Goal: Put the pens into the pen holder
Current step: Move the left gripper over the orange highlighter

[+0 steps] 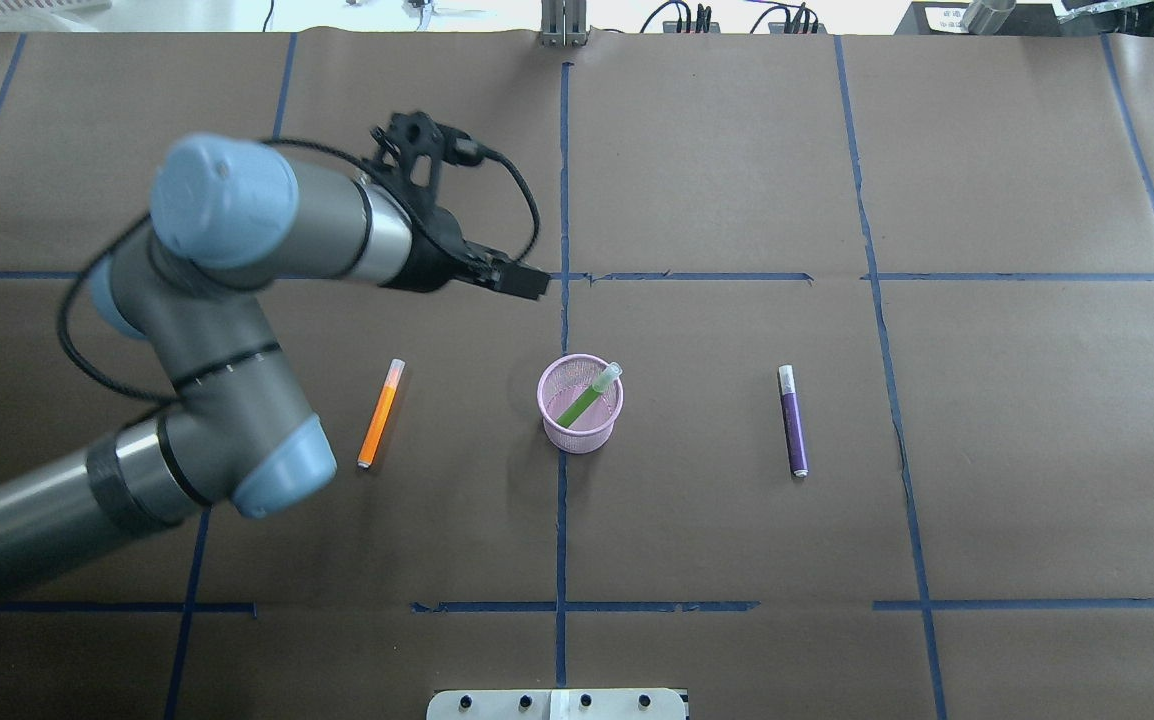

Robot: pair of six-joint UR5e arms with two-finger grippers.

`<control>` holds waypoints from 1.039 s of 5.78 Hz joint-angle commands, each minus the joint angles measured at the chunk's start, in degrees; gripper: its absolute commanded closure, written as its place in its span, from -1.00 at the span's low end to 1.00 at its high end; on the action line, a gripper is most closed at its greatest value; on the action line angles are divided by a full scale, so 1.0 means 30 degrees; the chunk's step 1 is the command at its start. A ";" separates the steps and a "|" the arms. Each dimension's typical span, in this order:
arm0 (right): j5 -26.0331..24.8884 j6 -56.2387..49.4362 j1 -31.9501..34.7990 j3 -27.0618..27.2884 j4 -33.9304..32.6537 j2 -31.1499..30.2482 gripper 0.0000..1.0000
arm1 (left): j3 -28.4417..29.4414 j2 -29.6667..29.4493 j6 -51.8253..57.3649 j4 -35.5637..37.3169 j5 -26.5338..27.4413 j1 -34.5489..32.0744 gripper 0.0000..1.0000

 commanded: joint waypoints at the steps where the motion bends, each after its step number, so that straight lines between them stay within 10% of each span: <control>1: 0.0007 0.0074 0.0000 0.0000 0.0000 0.0001 -1.00 | -0.0244 0.0804 0.0034 0.3487 -0.4277 -0.2022 -1.00; 5: 0.0007 0.0074 0.0000 -0.0059 0.0000 0.0001 -0.97 | -0.0449 0.1428 0.4156 0.8555 -0.5410 -0.1562 -1.00; 6: 0.0007 0.0074 0.0000 -0.0088 -0.0029 0.0001 -0.61 | -0.0304 0.1398 0.4281 0.8741 -0.4941 -0.1065 -1.00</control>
